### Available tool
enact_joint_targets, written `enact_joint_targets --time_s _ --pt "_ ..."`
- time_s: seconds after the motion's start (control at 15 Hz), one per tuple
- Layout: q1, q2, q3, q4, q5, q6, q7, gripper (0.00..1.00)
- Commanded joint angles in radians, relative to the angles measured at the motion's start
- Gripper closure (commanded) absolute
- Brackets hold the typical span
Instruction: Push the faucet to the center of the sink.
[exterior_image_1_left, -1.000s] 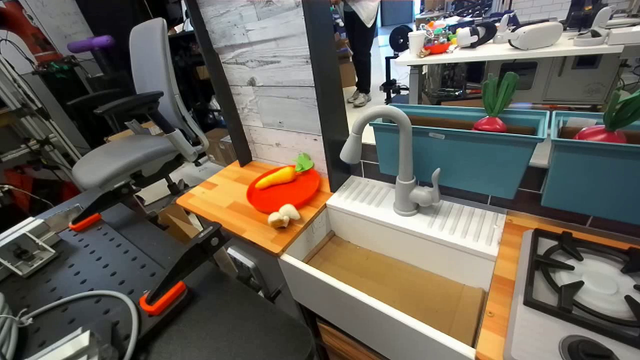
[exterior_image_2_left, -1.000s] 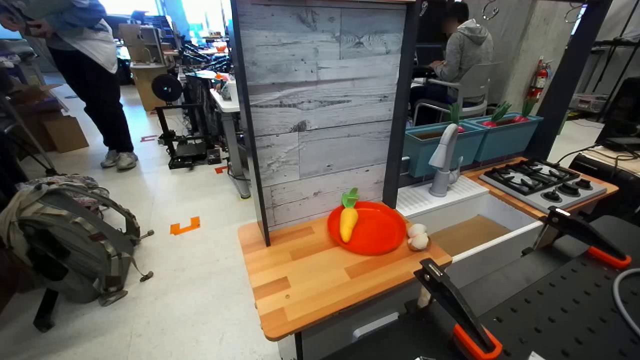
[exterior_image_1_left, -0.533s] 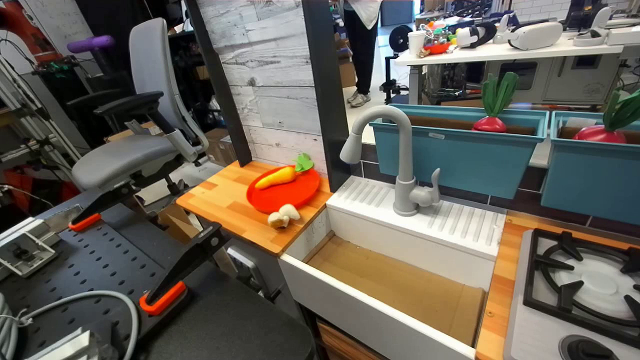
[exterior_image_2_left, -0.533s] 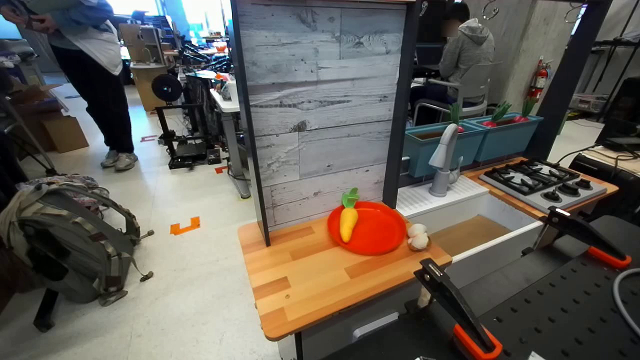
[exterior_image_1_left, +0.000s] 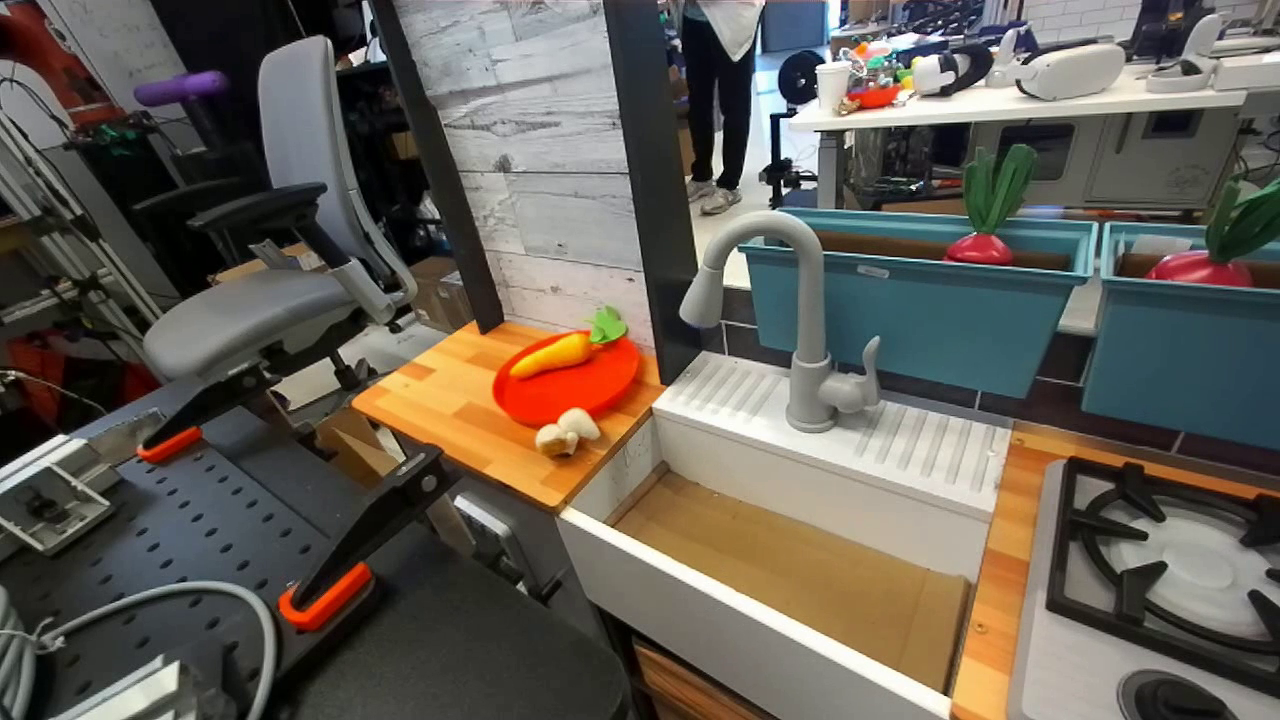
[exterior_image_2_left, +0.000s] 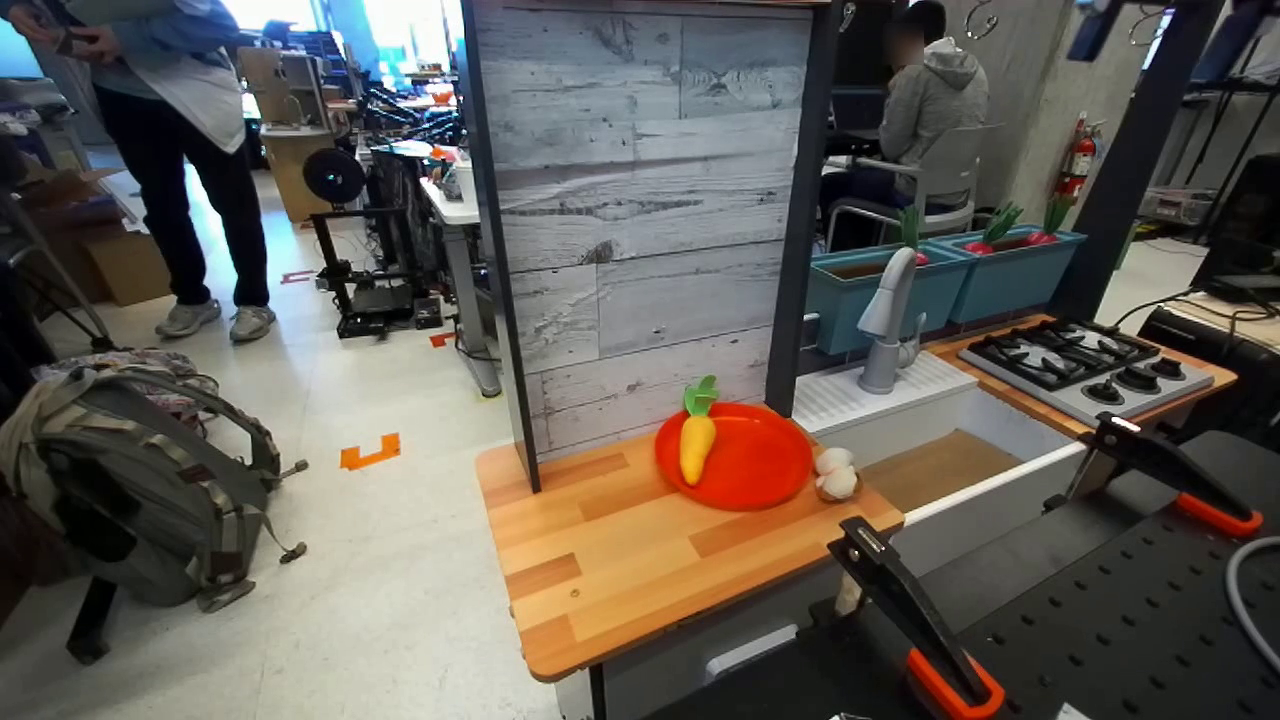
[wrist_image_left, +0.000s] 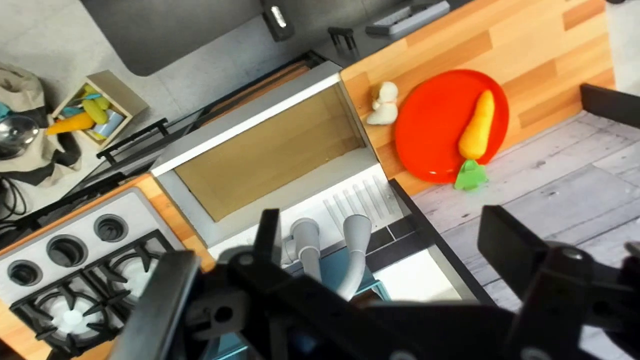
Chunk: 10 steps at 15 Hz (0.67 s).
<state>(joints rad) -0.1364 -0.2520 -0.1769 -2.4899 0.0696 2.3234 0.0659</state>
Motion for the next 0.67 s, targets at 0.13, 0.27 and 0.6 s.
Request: enact_joint_targets --time_s 0.13,0.27,0.6 --pt "0.02 0.3 0.019 0.229 0.172 0.07 0.087 0.0" --pt "0.012 0.395 0.024 0.306 0.201 0.078 0.119 0.0" --pt "0.0 0.602 0.025 0.47 0.211 0.095 0.202 0.0"
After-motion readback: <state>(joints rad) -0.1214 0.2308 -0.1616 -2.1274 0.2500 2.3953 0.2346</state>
